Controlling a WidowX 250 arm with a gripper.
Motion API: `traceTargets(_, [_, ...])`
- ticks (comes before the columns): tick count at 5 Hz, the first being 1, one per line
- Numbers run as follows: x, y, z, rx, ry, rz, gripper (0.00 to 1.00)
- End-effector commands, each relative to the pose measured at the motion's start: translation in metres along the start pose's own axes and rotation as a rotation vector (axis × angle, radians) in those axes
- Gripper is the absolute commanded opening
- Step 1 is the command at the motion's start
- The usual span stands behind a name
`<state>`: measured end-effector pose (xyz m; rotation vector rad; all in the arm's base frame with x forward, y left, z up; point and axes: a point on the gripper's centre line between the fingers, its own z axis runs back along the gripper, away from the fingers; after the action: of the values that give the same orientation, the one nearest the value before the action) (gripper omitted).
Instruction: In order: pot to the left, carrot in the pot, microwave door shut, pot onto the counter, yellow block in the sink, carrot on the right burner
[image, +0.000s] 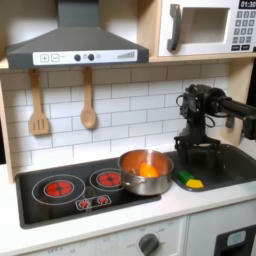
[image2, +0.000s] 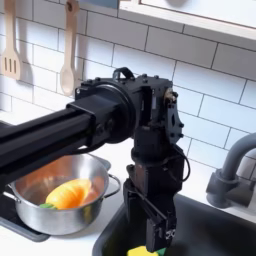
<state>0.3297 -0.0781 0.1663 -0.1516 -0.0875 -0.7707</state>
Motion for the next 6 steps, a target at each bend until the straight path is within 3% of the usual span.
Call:
traceTargets(1, [-0.027,0.027,0.055,0.100,-0.097,0.110,1.00])
traceTargets(3, [-0.049,0.057,0.066,0.169,-0.039,0.302,1.00])
traceTargets(4, [-0.054,0.064,0.071,0.191,-0.029,0.384,1.00])
traceTargets(5, [-0.064,0.072,0.067,0.205,0.018,0.516,1.00])
traceTargets(6, [-0.067,0.076,0.053,0.181,0.070,0.583,1.00])
